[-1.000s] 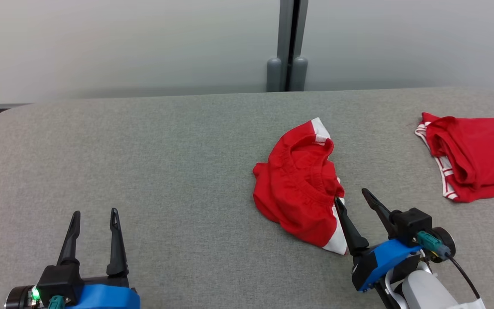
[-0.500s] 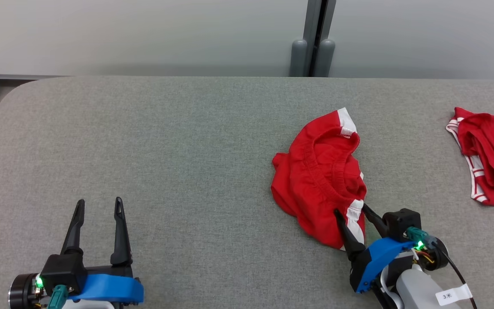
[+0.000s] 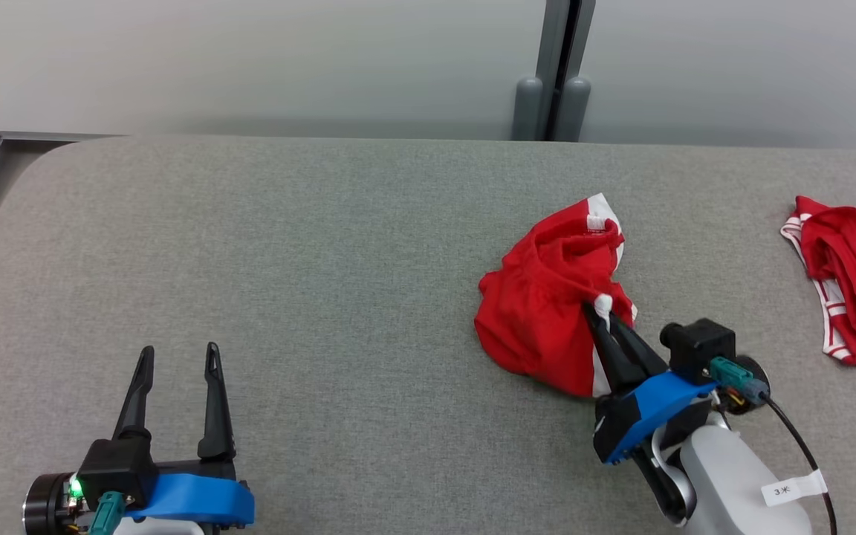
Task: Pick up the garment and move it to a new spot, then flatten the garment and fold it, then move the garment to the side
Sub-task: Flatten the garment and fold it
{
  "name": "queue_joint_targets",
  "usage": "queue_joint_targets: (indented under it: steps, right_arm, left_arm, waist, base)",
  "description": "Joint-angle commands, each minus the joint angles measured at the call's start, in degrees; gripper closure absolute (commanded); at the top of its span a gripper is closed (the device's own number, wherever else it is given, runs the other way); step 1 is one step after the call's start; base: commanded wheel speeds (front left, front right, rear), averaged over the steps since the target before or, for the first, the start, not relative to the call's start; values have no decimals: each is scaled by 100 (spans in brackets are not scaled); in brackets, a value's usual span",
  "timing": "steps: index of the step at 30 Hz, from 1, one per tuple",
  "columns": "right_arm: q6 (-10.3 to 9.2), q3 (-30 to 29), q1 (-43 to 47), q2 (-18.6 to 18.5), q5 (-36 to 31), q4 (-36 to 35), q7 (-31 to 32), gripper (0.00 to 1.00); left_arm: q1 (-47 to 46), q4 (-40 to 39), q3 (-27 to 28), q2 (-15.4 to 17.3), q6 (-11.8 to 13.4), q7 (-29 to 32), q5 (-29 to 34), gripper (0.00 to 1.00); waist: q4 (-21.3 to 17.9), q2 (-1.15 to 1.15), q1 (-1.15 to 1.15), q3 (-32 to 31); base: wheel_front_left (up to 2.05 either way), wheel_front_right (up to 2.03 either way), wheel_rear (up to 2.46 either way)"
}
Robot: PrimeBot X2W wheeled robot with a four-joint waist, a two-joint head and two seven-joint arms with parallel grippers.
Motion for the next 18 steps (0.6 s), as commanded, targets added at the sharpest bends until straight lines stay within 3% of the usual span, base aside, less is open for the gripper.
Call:
queue_joint_targets:
  steps: [1,8,18]
  right_arm:
    - [1,34,-76,8,-66,-124,-20,100]
    - [2,745,-330,113,-330,-630,-19,100]
    - [1,2816,-541,268,-75,-202,-19,100]
  left_arm:
    - [-92,7,-8,0,-19,-23,35,0]
    - [-35,24,-55,-19,-32,-23,4,0]
    - [73,65,-158,-45,5,-24,-107,0]
  waist:
    - [18,-1,0,-22]
    - [291,-1,0,-149]
    - [762,-1,0,-165]
  base:
    - [0,0,0]
    - [0,0,0]
    - [0,0,0]
